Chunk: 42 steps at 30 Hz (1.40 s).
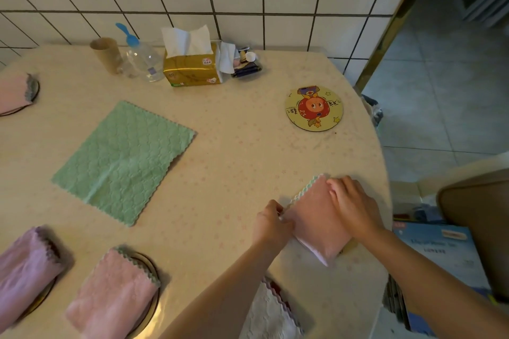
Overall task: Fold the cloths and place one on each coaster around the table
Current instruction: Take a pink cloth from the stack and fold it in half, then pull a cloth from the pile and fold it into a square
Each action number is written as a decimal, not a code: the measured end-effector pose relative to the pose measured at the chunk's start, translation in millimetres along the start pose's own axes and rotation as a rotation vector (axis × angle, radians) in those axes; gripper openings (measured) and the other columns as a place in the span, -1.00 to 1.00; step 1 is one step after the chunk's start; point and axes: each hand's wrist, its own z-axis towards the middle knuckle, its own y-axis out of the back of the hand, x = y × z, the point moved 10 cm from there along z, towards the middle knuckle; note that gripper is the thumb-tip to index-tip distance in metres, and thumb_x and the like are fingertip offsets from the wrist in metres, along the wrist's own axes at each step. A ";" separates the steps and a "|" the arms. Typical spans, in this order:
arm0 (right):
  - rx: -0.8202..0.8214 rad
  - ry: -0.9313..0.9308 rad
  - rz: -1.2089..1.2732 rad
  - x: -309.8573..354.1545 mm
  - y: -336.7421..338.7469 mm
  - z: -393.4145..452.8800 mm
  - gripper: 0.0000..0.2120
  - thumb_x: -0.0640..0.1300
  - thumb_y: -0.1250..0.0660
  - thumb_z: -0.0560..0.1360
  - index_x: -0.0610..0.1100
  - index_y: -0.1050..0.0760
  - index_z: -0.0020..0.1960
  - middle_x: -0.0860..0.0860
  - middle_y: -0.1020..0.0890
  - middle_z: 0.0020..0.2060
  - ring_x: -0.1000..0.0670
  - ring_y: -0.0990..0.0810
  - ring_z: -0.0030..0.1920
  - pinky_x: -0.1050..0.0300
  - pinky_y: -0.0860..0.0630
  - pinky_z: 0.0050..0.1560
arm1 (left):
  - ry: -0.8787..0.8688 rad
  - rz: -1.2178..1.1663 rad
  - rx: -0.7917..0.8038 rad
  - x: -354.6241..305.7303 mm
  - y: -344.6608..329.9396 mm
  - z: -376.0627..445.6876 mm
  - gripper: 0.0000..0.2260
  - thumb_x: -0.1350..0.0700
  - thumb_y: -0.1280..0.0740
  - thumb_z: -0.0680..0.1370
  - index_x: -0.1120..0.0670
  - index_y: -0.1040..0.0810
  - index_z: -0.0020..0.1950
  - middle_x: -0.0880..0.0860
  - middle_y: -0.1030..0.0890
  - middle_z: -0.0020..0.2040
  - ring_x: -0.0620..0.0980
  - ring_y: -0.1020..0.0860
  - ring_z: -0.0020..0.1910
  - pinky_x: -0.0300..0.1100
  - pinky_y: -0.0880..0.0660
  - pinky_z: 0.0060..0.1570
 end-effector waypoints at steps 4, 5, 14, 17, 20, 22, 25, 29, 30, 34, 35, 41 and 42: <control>0.004 0.035 -0.220 7.5 11.1 0.5 -0.56 -0.25 -0.44 0.35 -0.13 -0.43 0.20 -0.12 -0.51 -0.02 -0.14 -0.51 -0.16 0.02 -0.45 -0.36 | -0.003 0.043 -0.097 14.5 31.6 4.1 -0.81 0.22 -0.21 0.50 0.12 -0.46 0.11 0.14 -0.60 -0.01 0.14 -0.59 -0.12 -0.12 -0.51 -0.24; -0.005 0.044 -0.248 9.9 14.6 0.0 -0.52 -0.29 -0.45 0.32 -0.12 -0.43 0.20 -0.11 -0.50 -0.02 -0.15 -0.50 -0.15 0.01 -0.45 -0.34 | -0.005 0.059 -0.115 19.6 43.9 5.8 -0.78 0.22 -0.19 0.50 0.12 -0.47 0.12 0.14 -0.60 0.01 0.14 -0.59 -0.10 -0.14 -0.50 -0.24; -0.048 0.245 -0.030 133.7 21.1 19.7 -0.55 -0.44 -0.38 0.22 -0.16 -0.53 0.07 -0.07 -0.57 -0.04 -0.16 -0.56 -0.05 -0.02 -0.53 -0.19 | -0.117 0.174 -0.318 76.9 204.9 7.3 -0.82 0.25 -0.29 0.46 0.12 -0.55 0.05 0.09 -0.62 -0.03 0.11 -0.56 -0.05 -0.13 -0.48 -0.08; 0.023 0.344 0.037 200.0 4.1 25.4 -0.65 -0.38 -0.31 0.35 -0.14 -0.49 0.10 -0.06 -0.54 0.01 -0.14 -0.52 0.03 -0.03 -0.54 -0.10 | -0.144 0.314 -0.345 108.5 255.6 13.0 -0.81 0.26 -0.33 0.44 0.15 -0.57 0.04 0.13 -0.58 0.00 0.14 -0.53 0.00 -0.09 -0.48 -0.03; 0.096 0.456 0.090 277.5 -18.2 24.3 -0.72 -0.29 -0.23 0.44 -0.13 -0.47 0.13 -0.05 -0.50 0.07 -0.11 -0.46 0.11 -0.01 -0.50 -0.02 | -0.211 0.522 -0.378 141.7 303.3 16.3 -0.74 0.32 -0.34 0.38 0.13 -0.58 0.04 0.12 -0.56 0.02 0.18 -0.47 0.06 -0.02 -0.47 -0.05; 0.102 0.513 0.142 329.6 -29.7 20.2 -0.77 -0.26 -0.24 0.44 -0.14 -0.50 0.08 -0.07 -0.52 0.03 -0.12 -0.48 0.08 -0.03 -0.52 -0.05 | -0.288 0.629 -0.393 159.7 331.9 16.7 -0.64 0.39 -0.35 0.29 0.13 -0.60 0.03 0.12 -0.58 0.03 0.20 -0.50 0.04 0.00 -0.49 -0.10; 0.165 0.574 0.156 402.1 -55.3 14.7 -0.80 -0.16 -0.20 0.50 -0.16 -0.49 0.08 -0.09 -0.51 0.03 -0.14 -0.47 0.08 -0.06 -0.52 -0.03 | -0.391 0.775 -0.403 181.4 370.1 18.4 -0.54 0.42 -0.41 0.20 0.14 -0.61 0.07 0.13 -0.61 0.06 0.21 -0.57 0.03 0.00 -0.55 -0.14; 0.210 0.609 0.036 476.0 -84.5 11.7 -0.74 0.04 -0.30 0.45 -0.13 -0.52 0.01 -0.06 -0.54 -0.04 -0.08 -0.51 0.02 0.07 -0.52 -0.13 | -0.429 0.876 -0.311 208.0 402.9 35.4 -0.56 0.29 -0.33 0.28 0.11 -0.60 0.15 0.11 -0.61 0.13 0.18 -0.59 0.08 0.01 -0.58 -0.12; 0.221 0.613 -0.045 486.1 -91.1 11.1 -0.72 0.09 -0.38 0.35 -0.09 -0.53 -0.09 -0.02 -0.55 -0.13 -0.05 -0.55 -0.07 0.14 -0.50 -0.27 | -0.454 0.900 -0.287 211.3 406.8 39.0 -0.58 0.22 -0.23 0.32 0.09 -0.60 0.15 0.09 -0.61 0.12 0.16 -0.60 0.07 0.00 -0.58 -0.12; 0.072 0.593 -0.155 500.7 -94.5 16.4 -0.90 -0.13 -0.36 0.29 -0.07 -0.46 -0.23 -0.01 -0.51 -0.28 -0.04 -0.53 -0.25 0.15 -0.41 -0.47 | -0.529 0.940 -0.200 210.0 409.9 46.0 -0.55 0.08 -0.08 0.34 0.05 -0.64 0.08 0.06 -0.63 0.02 0.15 -0.62 -0.06 -0.06 -0.59 -0.12; 0.058 0.587 -0.156 501.3 -91.9 18.2 -0.94 -0.21 -0.26 0.30 -0.08 -0.45 -0.24 -0.01 -0.51 -0.30 -0.05 -0.52 -0.27 0.13 -0.41 -0.47 | -0.538 0.937 -0.183 206.3 409.8 45.2 -0.56 0.05 -0.09 0.34 0.05 -0.65 0.06 0.06 -0.63 0.00 0.14 -0.62 -0.09 -0.07 -0.59 -0.12; 0.165 0.379 0.221 486.0 -70.4 31.7 -0.91 -0.12 -0.18 0.55 -0.14 -0.39 -0.07 -0.09 -0.53 -0.16 -0.13 -0.50 -0.13 0.00 -0.40 -0.22 | -0.604 0.957 -0.127 203.0 403.5 54.0 -0.56 -0.06 -0.14 0.36 0.09 -0.58 0.11 0.09 -0.58 0.22 0.06 -0.59 0.15 -0.07 -0.55 0.08; 0.211 0.379 0.239 483.7 -68.1 30.3 -0.89 -0.12 -0.14 0.58 -0.14 -0.38 -0.02 -0.10 -0.53 -0.11 -0.13 -0.48 -0.09 -0.01 -0.38 -0.18 | -0.616 0.953 -0.141 201.4 403.6 56.5 -0.58 -0.07 -0.15 0.37 0.08 -0.54 0.13 0.08 -0.58 0.23 0.05 -0.59 0.16 -0.06 -0.55 0.10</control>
